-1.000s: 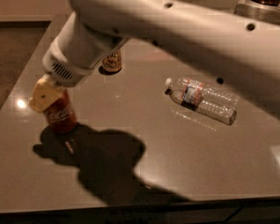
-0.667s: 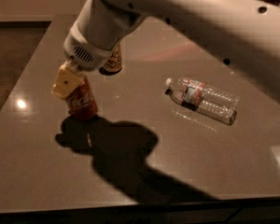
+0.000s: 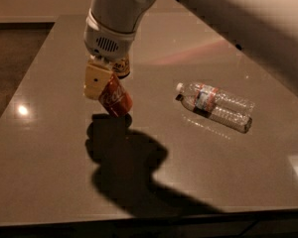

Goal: Knock coke can over

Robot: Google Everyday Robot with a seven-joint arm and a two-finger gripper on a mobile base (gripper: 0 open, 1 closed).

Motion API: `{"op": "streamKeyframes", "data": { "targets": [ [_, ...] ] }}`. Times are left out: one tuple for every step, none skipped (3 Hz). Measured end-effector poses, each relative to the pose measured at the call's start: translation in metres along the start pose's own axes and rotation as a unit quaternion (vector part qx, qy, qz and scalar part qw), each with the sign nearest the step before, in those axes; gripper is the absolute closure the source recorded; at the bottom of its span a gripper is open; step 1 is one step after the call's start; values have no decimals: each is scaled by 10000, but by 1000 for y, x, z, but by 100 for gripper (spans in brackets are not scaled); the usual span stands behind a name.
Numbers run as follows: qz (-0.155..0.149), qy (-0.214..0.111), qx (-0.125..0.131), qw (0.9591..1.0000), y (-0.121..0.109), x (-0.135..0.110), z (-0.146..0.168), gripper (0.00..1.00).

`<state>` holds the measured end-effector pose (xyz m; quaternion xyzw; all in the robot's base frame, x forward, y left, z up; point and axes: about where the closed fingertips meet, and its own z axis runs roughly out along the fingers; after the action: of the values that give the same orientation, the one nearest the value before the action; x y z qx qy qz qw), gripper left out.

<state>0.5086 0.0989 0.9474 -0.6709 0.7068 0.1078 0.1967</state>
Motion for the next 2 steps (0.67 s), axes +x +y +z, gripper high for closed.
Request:
{"op": "streamKeyframes", "data": {
  "targets": [
    [-480,568,95,9972,0,11,4,100],
    [-1100,1344,172,9847,5,22,22,75]
  ]
}}
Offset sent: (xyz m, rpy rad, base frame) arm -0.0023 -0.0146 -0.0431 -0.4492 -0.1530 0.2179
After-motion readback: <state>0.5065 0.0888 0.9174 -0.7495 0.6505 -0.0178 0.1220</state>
